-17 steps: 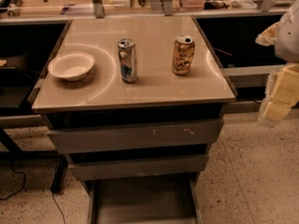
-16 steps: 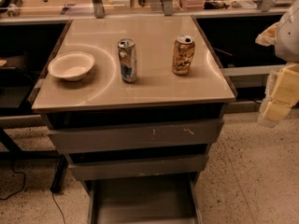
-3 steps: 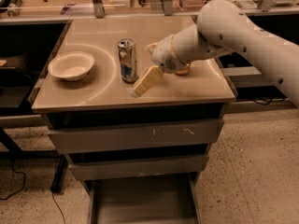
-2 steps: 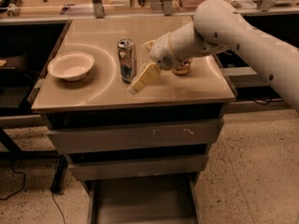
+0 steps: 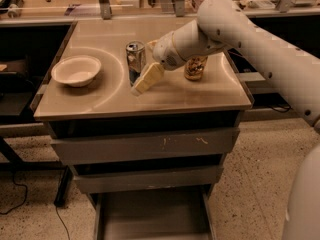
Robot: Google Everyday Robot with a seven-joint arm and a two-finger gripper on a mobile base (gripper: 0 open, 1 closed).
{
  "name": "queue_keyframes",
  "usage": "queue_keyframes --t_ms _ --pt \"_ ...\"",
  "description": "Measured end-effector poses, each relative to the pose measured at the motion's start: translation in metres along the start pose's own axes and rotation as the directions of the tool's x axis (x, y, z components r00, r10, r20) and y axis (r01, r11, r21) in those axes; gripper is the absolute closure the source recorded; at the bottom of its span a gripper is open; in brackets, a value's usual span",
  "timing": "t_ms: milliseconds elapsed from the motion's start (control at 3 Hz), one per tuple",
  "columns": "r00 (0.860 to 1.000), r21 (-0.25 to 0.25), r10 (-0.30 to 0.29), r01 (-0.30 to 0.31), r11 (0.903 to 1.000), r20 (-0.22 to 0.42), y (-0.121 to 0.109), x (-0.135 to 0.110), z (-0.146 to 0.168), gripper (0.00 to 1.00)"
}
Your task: Place redbull can into bottom drawer
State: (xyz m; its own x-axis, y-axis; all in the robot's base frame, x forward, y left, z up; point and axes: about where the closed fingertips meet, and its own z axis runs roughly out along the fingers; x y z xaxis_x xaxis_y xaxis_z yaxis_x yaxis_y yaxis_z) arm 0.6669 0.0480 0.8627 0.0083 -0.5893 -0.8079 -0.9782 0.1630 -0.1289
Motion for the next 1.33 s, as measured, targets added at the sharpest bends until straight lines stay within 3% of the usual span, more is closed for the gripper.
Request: queue_keyframes --t_ms 667,1333 --pt "1.0 -0.029 -0.018 0.018 0.9994 0.004 -0.0093 -0.0101 0.013 0.0" --pt "1.0 -0.029 -0.018 0.018 0.9994 0.004 -0.0093 -0.0101 0.0131 0.41"
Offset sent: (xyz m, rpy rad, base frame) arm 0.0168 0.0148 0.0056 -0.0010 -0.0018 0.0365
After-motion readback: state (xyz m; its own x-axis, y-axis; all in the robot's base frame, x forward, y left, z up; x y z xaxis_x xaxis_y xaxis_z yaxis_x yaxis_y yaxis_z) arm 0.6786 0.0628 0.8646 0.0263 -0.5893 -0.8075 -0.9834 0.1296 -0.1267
